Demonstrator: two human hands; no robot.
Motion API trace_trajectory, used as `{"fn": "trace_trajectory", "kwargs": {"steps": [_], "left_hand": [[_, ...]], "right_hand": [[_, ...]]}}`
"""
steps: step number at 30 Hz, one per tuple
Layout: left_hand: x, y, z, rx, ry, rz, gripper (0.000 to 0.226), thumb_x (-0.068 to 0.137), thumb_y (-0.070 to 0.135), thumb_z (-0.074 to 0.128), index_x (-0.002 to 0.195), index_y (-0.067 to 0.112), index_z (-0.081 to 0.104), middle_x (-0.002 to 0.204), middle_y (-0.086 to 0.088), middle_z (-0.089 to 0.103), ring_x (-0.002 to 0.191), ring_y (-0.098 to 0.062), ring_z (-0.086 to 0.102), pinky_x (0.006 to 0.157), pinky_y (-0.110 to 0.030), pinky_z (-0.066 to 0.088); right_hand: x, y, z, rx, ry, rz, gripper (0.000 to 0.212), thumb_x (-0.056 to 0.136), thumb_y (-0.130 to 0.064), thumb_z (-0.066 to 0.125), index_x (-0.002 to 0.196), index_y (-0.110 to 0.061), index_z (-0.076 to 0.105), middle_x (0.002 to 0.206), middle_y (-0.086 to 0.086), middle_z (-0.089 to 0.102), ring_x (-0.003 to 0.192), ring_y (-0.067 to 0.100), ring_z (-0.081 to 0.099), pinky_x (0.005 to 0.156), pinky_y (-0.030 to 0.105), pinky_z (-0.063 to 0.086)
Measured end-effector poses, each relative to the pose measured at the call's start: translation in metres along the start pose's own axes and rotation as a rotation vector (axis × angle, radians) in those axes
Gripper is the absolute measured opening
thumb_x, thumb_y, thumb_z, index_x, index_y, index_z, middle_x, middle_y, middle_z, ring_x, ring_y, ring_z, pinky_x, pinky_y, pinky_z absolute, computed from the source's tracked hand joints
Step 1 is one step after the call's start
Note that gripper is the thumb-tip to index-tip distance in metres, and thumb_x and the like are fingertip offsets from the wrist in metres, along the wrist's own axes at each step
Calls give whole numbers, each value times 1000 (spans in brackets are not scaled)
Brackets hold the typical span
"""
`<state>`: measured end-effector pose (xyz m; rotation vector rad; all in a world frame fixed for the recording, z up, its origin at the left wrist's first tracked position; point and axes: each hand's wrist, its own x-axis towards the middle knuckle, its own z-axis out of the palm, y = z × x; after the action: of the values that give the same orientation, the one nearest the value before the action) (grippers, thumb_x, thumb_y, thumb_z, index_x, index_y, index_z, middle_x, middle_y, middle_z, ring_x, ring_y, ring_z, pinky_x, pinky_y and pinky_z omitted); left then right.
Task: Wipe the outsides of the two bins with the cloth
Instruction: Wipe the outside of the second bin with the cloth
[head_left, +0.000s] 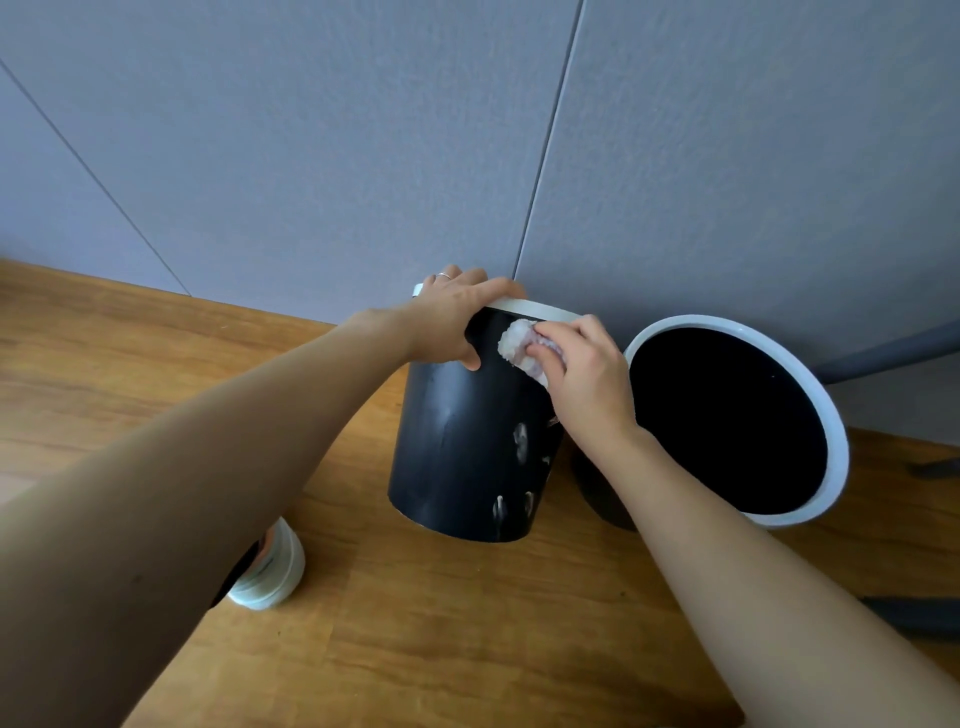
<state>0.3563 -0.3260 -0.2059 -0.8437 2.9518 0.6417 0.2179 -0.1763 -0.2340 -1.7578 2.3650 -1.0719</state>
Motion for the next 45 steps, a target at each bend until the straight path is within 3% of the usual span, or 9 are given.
{"fn": "trace_trajectory", "kwargs": {"steps": [8,14,20,24,29,32,37,41,45], "left_hand": [[1,-5,1,89,30,53,92,67,18,84,142,28,34,130,-2,47,117,-29,39,96,-42,40],[-1,-10,1,72,44,28,90,68,18,84,141,30,34,126,0,48,115,-26,40,93,-42,42],[-5,-14,2,55,74,22,91,67,16,84,142,28,34,125,-3,49,111,-28,42,92,-40,41],[-4,-16,2,62,83,22,91,67,16,84,142,27,35,125,-4,49,110,-28,42,90,-34,35],[-3,-13,4,67,75,20,89,68,17,84,141,27,35,125,-4,49,113,-28,42,92,-40,40],[-3,-12,4,72,71,14,90,68,16,84,142,26,34,127,-3,48,114,-29,42,93,-39,38],[-4,-12,4,67,71,16,91,66,15,84,141,27,34,126,-4,48,112,-29,43,93,-39,37],[-3,-11,2,54,57,13,90,62,14,86,136,27,37,122,-4,50,110,-29,43,92,-43,40],[-6,-13,2,-34,72,9,88,63,11,84,135,31,38,118,-2,50,108,-25,41,88,-34,35]], "right_hand": [[0,-2,-5,-160,-30,-90,18,89,-19,68,105,-15,74,88,9,57,81,30,56,60,41,50],[-36,2,-2,-175,-260,-363,16,82,-8,73,98,-12,72,83,10,54,72,27,54,52,39,50],[5,-1,1,-167,-83,-148,18,90,-17,65,106,-15,73,87,11,53,83,33,53,61,42,47],[3,-2,5,-188,-192,-164,21,94,-29,56,108,-21,69,91,6,50,87,27,49,63,35,41],[-43,6,-1,-215,-352,-403,21,81,-6,74,99,-14,73,84,9,56,72,24,52,52,33,46],[-41,8,-3,-187,-310,-385,20,81,-4,73,99,-12,73,84,11,57,72,27,54,51,38,50],[3,3,-7,-133,-98,-138,19,90,-11,64,107,-10,72,90,13,56,84,33,56,64,43,51],[6,0,-5,-112,-84,-93,21,92,-14,63,110,-9,72,94,13,57,90,33,56,68,44,50],[-14,4,-4,-82,-98,-130,22,91,-12,65,111,-8,72,92,13,59,85,32,57,68,45,51]]}}
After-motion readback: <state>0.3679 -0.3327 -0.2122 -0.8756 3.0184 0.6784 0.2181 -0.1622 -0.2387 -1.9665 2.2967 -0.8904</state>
